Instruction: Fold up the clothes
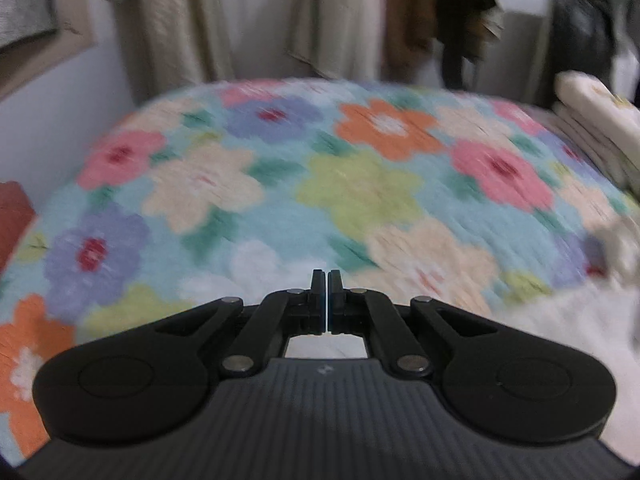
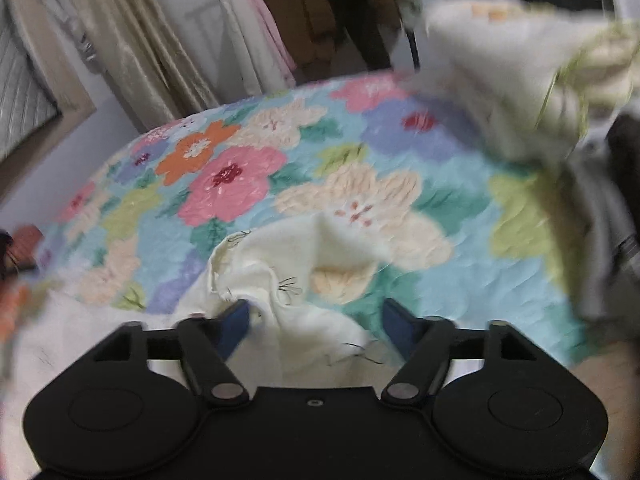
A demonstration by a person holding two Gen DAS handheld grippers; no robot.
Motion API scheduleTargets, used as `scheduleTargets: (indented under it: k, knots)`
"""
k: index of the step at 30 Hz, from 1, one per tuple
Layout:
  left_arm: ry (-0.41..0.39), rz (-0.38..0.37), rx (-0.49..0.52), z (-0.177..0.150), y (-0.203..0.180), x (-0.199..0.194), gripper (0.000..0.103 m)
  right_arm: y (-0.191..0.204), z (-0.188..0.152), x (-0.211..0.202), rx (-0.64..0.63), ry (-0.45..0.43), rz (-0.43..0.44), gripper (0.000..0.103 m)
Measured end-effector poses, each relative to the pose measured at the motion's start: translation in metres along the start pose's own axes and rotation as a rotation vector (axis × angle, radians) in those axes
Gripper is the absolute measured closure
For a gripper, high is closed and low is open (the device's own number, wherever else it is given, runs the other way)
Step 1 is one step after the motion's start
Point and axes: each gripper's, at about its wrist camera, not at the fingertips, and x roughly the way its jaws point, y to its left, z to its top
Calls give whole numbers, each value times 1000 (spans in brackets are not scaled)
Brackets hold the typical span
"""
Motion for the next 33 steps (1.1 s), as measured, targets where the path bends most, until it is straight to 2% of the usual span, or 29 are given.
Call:
scheduleTargets:
  k: [3, 4, 5, 6, 7, 9, 12, 15, 16, 17, 18, 19, 20, 22, 27, 29, 33]
  knots:
    - [55, -81, 22, -7, -29, 5, 99, -6, 9, 17, 96, -10, -27, 23]
    - [64, -105, 23, -8, -39, 8, 98, -7, 12, 23, 119, -18, -45, 27]
    - [69, -128, 25, -8, -51, 10, 95, -6, 15, 27, 109, -18, -27, 51]
    - [72, -153, 31, -7, -64, 12, 89, -5, 18, 31, 96, -14, -12, 88]
    - [71, -175, 44, -6, -77, 14, 80, 0, 22, 36, 59, 8, -14, 100]
    - [60, -202, 73, -5, -101, 15, 68, 11, 28, 31, -18, -37, -42, 100]
    - [38, -252, 111, -5, -137, 17, 61, 34, 31, 6, -121, -172, 12, 100]
    - [26, -308, 106, -3, -161, 19, 53, 64, 21, -28, -287, -318, 66, 99]
    - [27, -317, 101, -2, -167, 21, 52, 70, 18, -30, -329, -295, 94, 95]
    - [37, -318, 92, -2, -172, 23, 52, 76, 15, -32, -365, -266, 123, 84]
    - [48, -317, 82, -2, -177, 26, 52, 77, 14, -30, -369, -193, 168, 58]
    - [59, -320, 71, -3, -179, 28, 52, 73, 8, -29, -350, -127, 231, 51]
    - [69, -325, 58, -4, -181, 30, 51, 66, -1, -31, -326, -114, 270, 48]
    - [81, -333, 38, -8, -182, 32, 48, 49, -13, -37, -290, -111, 283, 48]
    - [150, -335, -7, -20, -179, 37, 48, -24, -26, -62, -43, -180, 92, 47]
    - [164, -309, 17, -25, -179, 36, 48, -50, -30, -65, 19, -165, 26, 47]
    - [185, -230, 108, -40, -181, 35, 48, -64, -43, -57, 30, -79, 34, 47]
